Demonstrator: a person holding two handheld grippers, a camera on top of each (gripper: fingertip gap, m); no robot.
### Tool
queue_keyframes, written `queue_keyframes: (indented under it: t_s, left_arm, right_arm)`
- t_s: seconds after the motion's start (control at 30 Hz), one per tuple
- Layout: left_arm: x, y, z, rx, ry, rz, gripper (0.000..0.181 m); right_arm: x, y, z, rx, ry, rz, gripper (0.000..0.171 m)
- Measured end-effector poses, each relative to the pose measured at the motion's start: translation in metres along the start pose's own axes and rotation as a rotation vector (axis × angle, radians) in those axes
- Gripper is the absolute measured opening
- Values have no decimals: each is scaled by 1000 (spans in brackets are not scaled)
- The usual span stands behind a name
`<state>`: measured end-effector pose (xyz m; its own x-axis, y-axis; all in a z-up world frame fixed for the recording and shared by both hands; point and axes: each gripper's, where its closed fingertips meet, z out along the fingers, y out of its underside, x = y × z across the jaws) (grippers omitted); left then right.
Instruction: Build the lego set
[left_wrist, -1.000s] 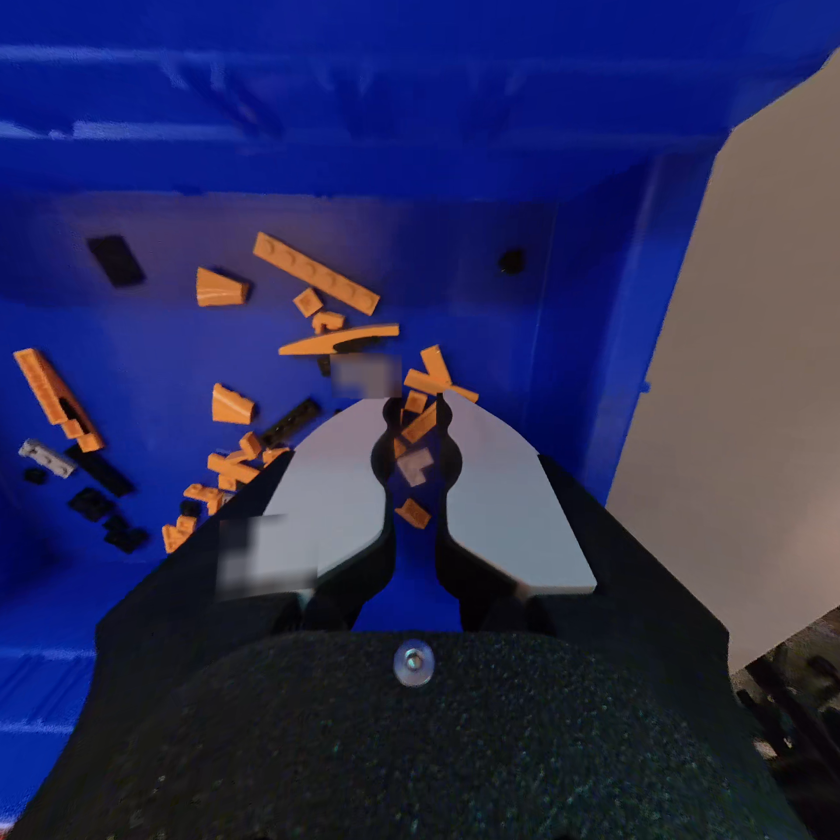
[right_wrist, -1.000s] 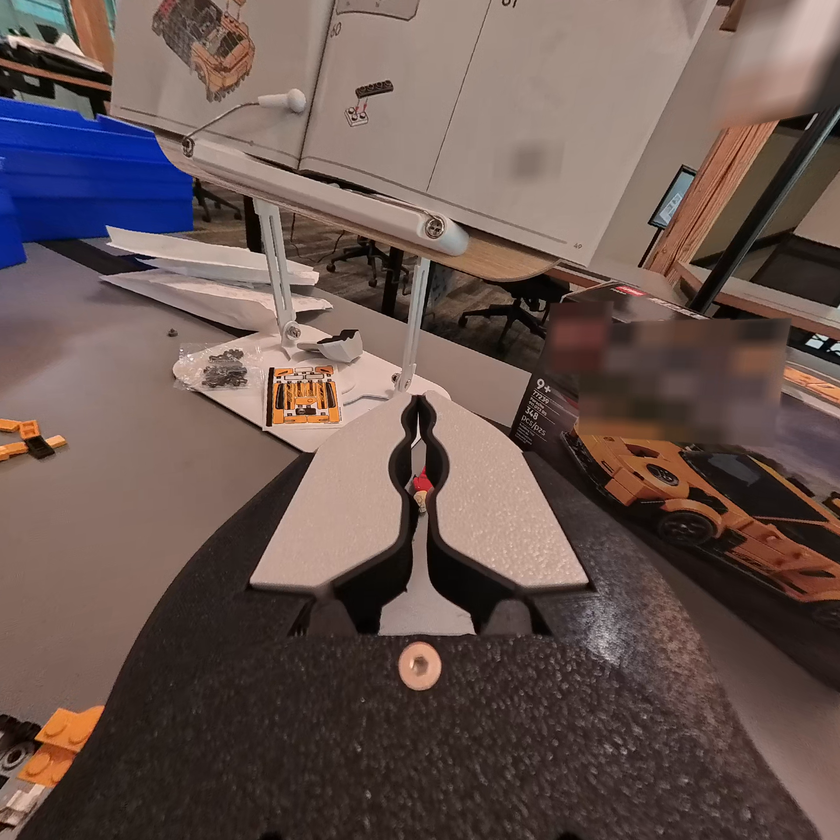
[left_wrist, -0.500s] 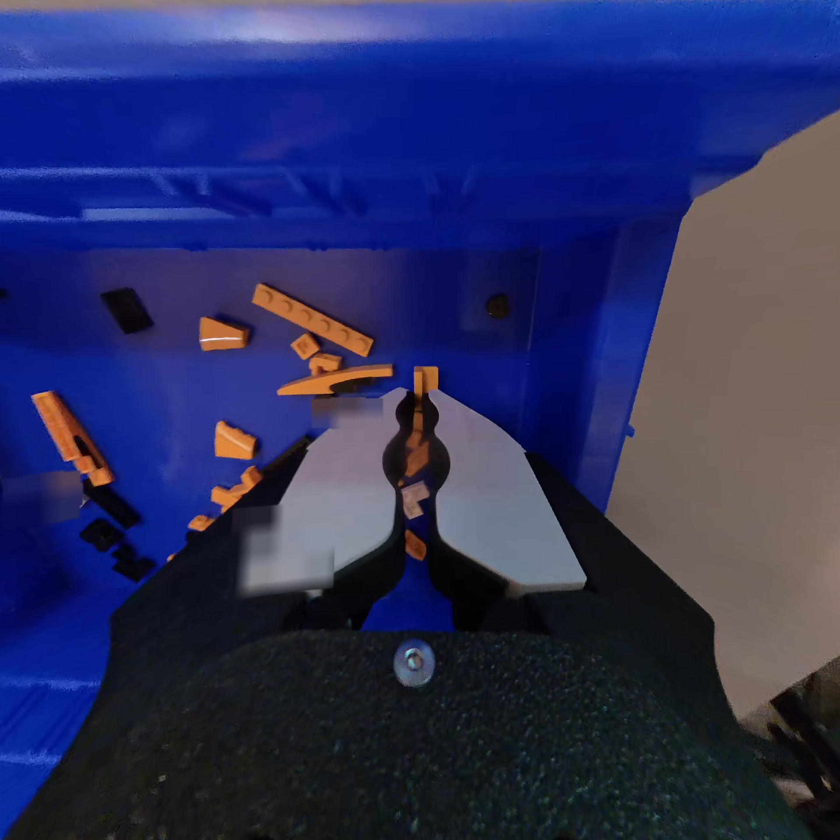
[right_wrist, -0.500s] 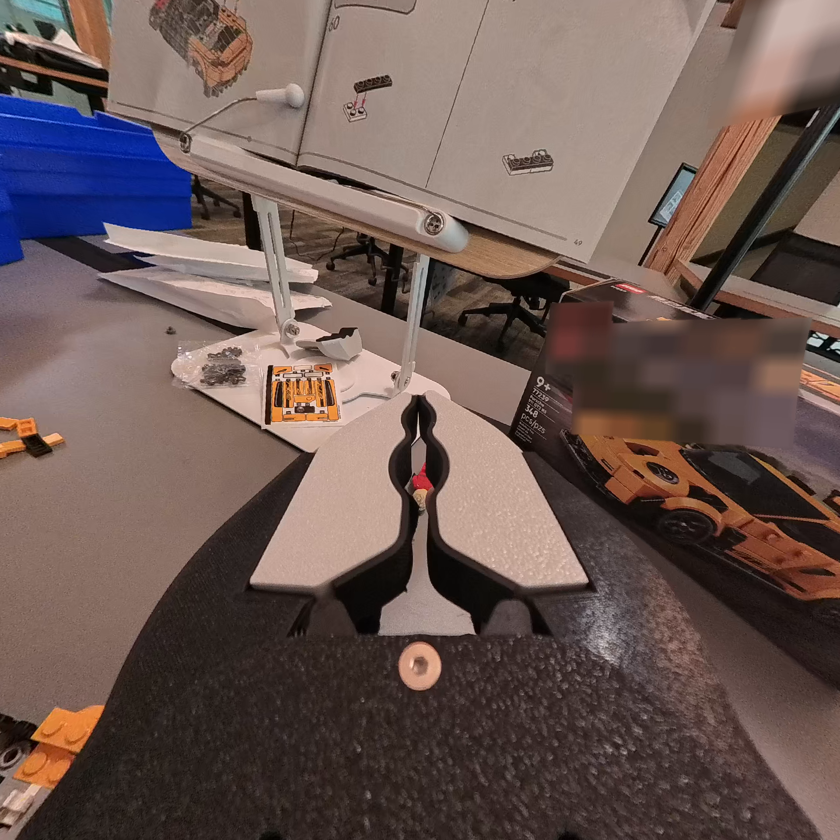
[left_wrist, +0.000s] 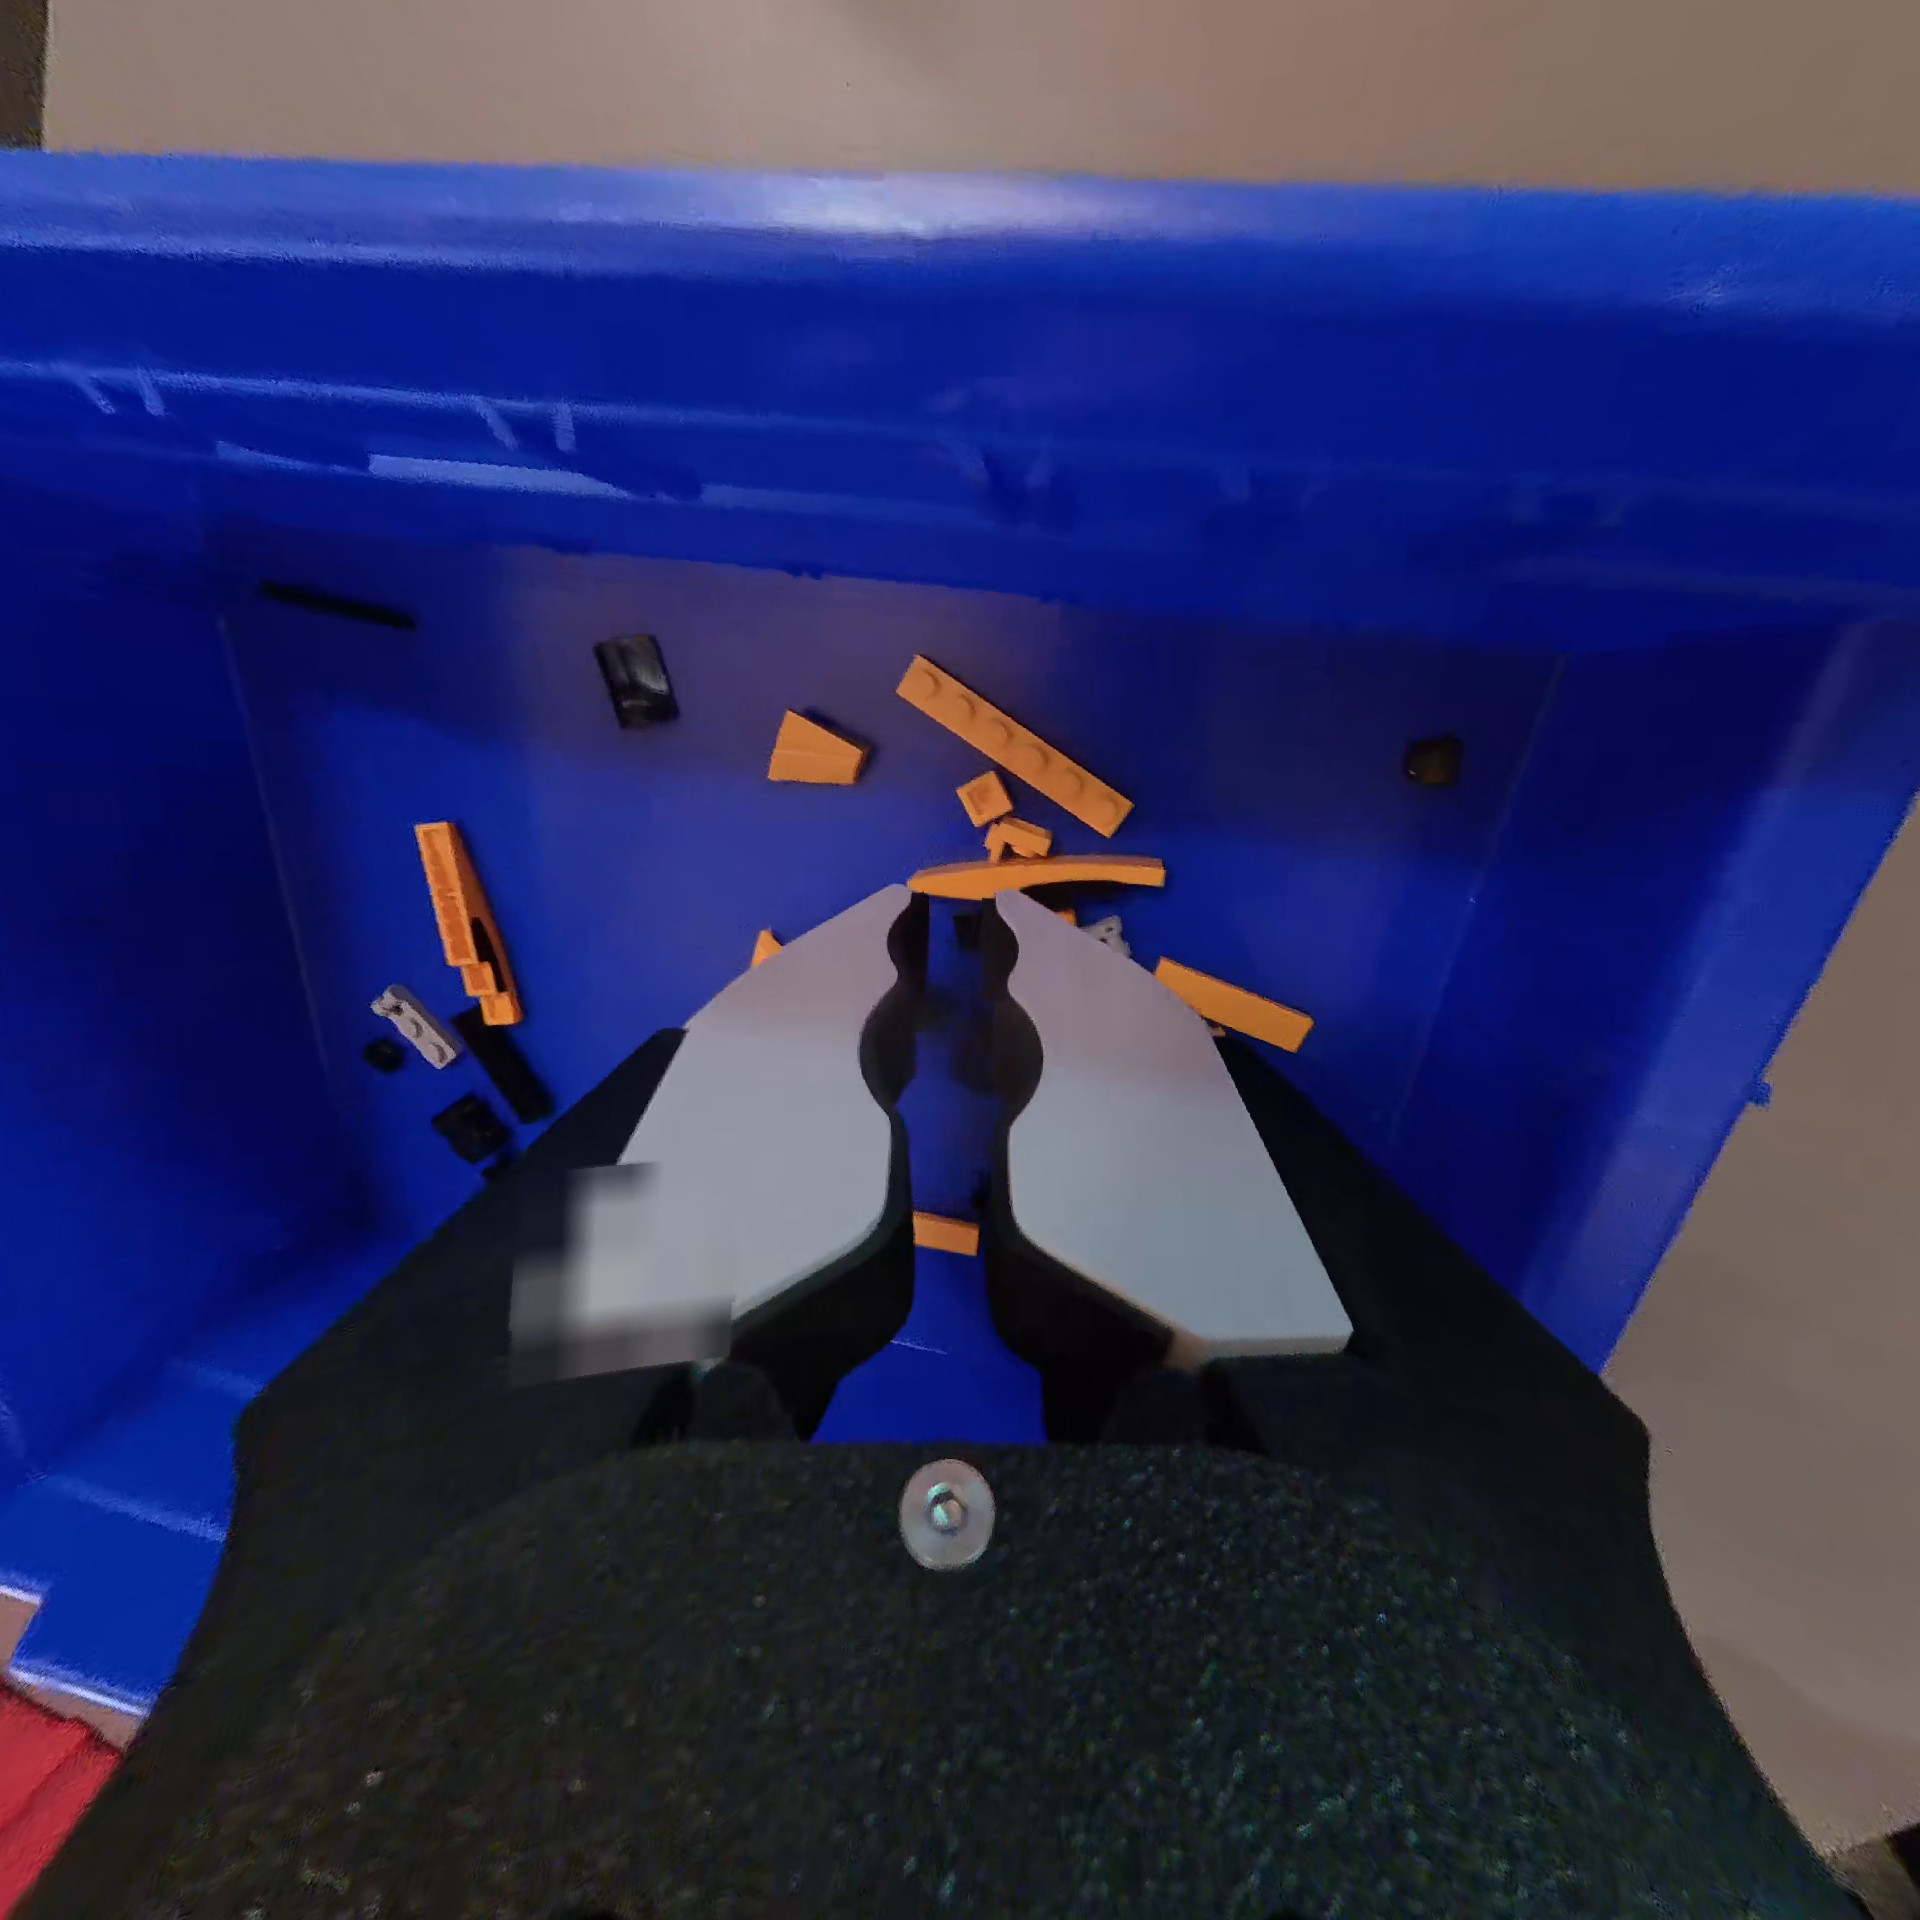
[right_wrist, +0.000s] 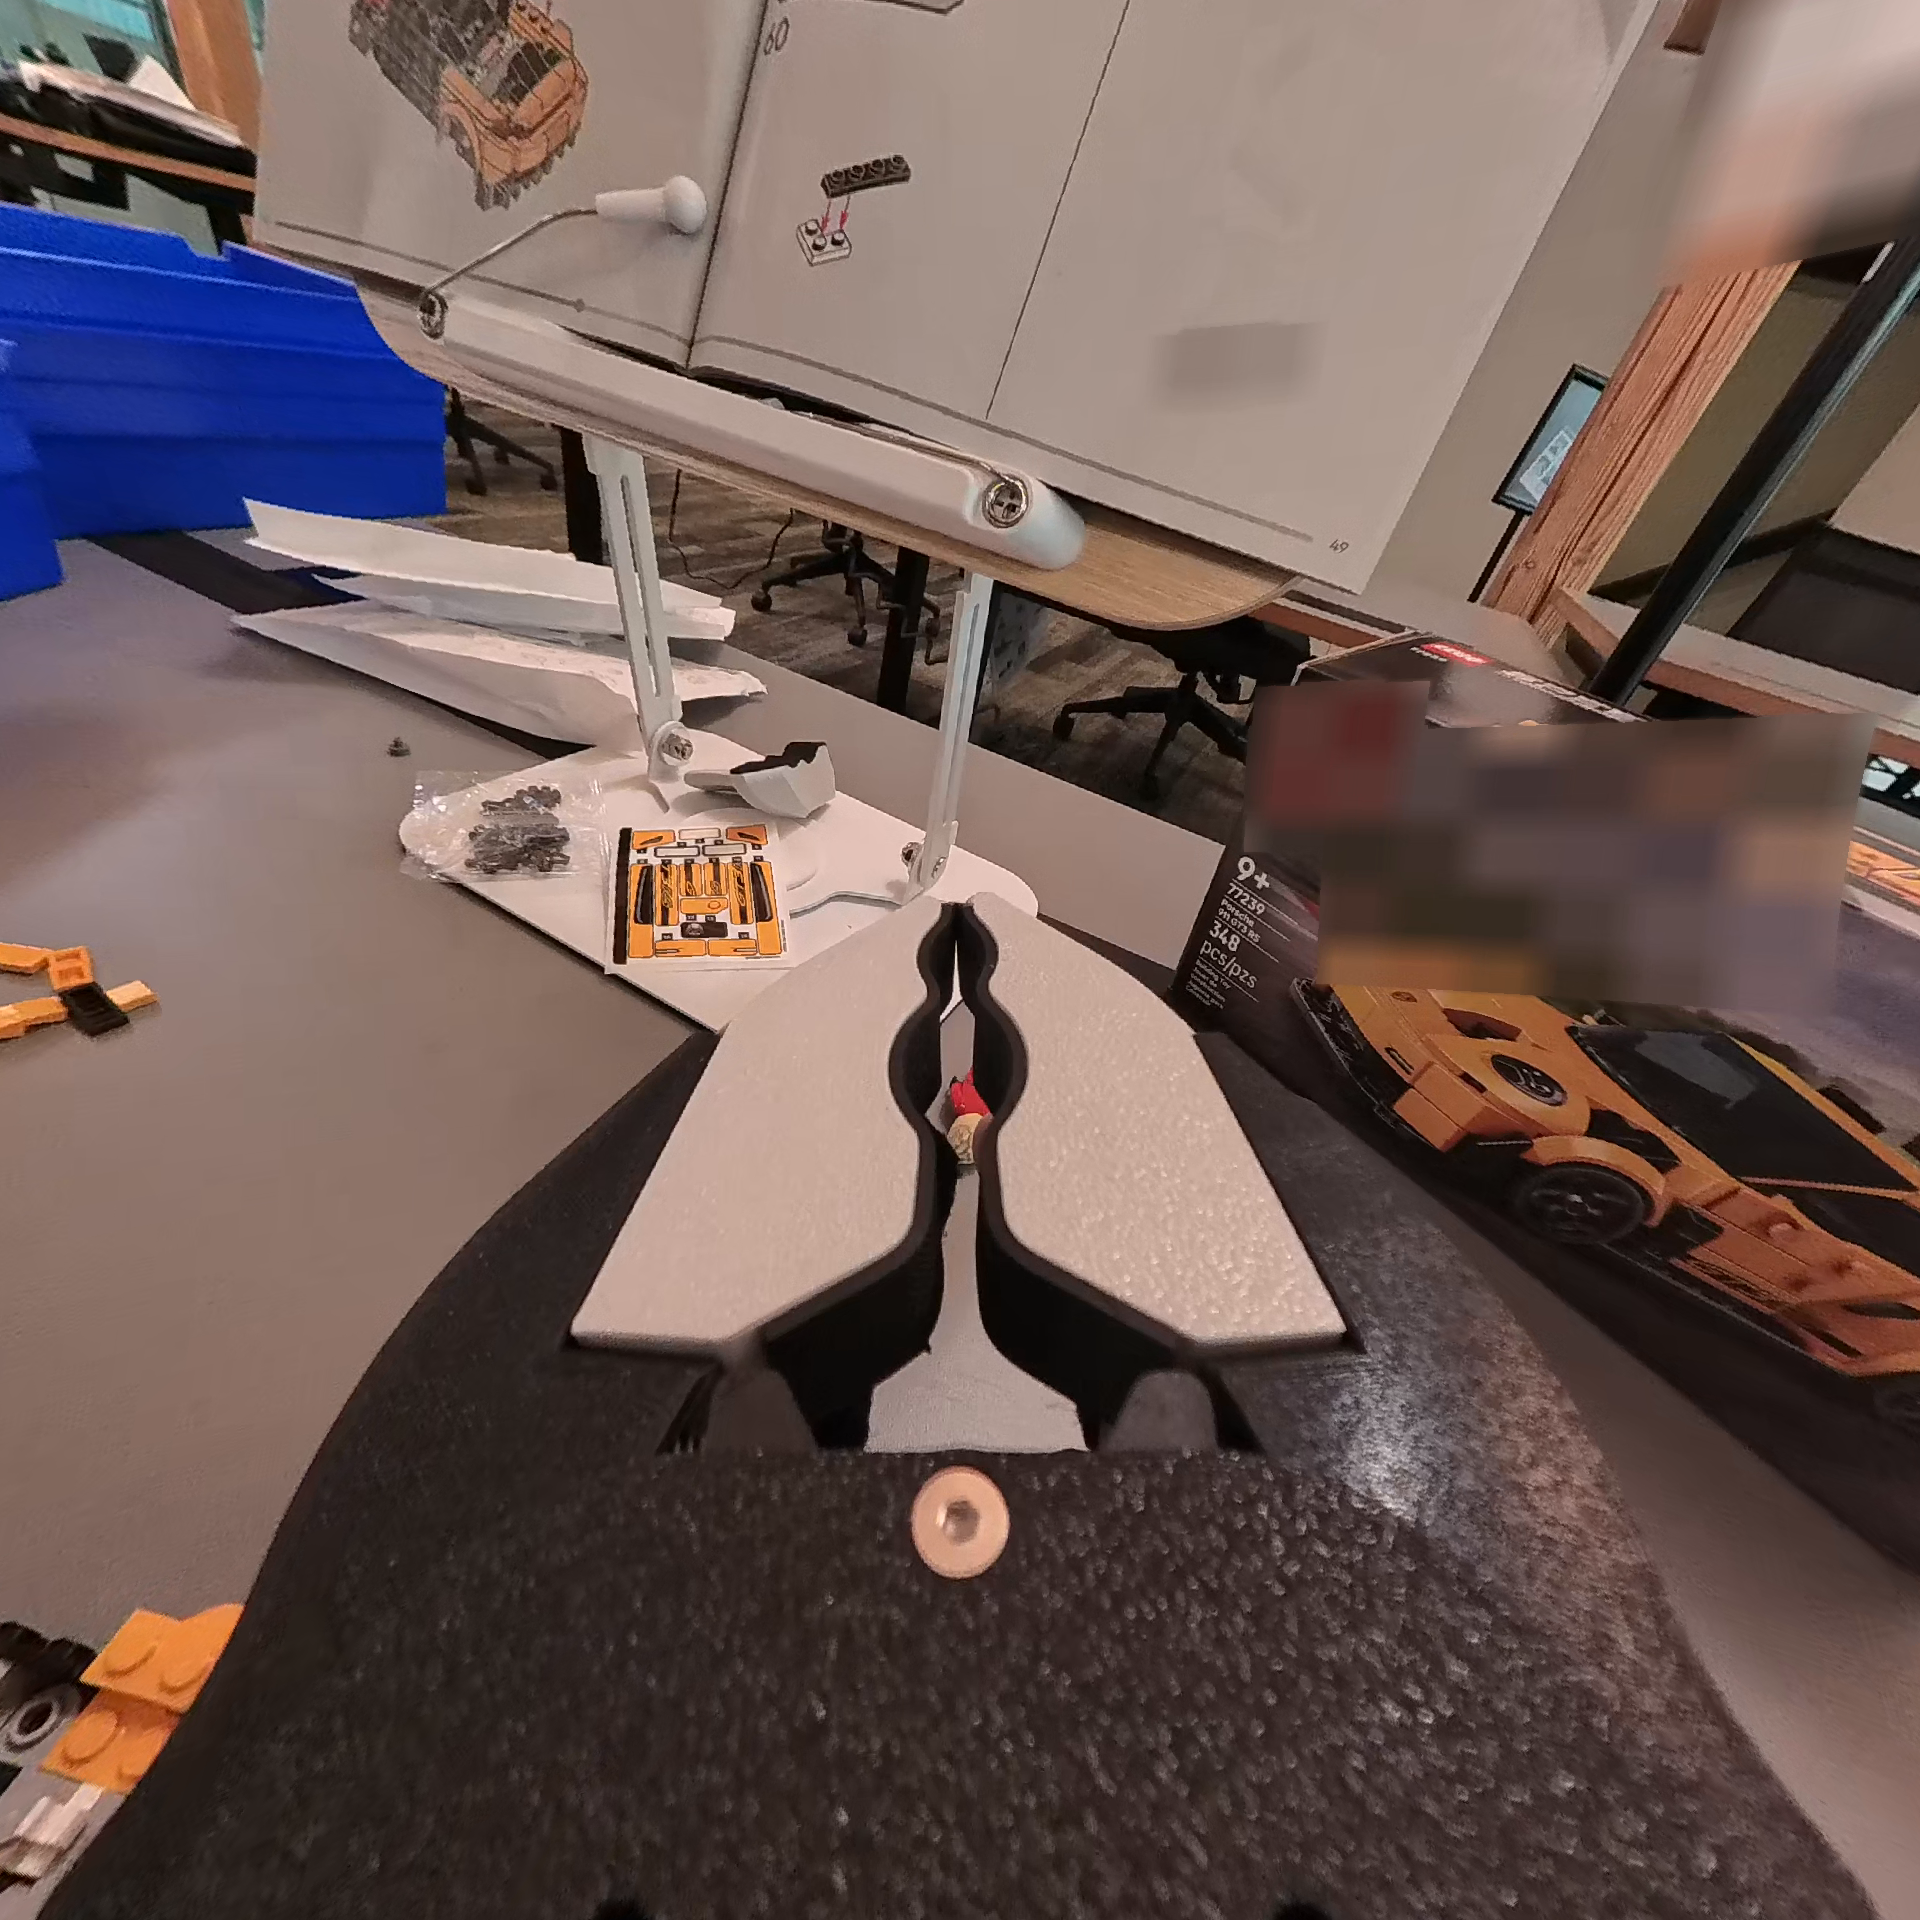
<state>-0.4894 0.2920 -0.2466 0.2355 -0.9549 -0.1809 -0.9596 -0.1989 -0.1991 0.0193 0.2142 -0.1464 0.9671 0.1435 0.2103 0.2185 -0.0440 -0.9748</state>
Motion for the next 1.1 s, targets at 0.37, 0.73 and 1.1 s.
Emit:
queue_keyframes:
  t_s: [0.37,0.73,1.1]
  left_arm:
    - [30,12,9,-82,204,1,3]
    - [-61,29,-53,94,-199,-219,11]
    - [-109,57,-48,-85,-282,-301,9]
  right_arm:
    - [0,0,0,1,-1,0,0]
    - [-1,-1,0,3,-2,-1,0]
    - [2,-4,-2,11,7,0,0]
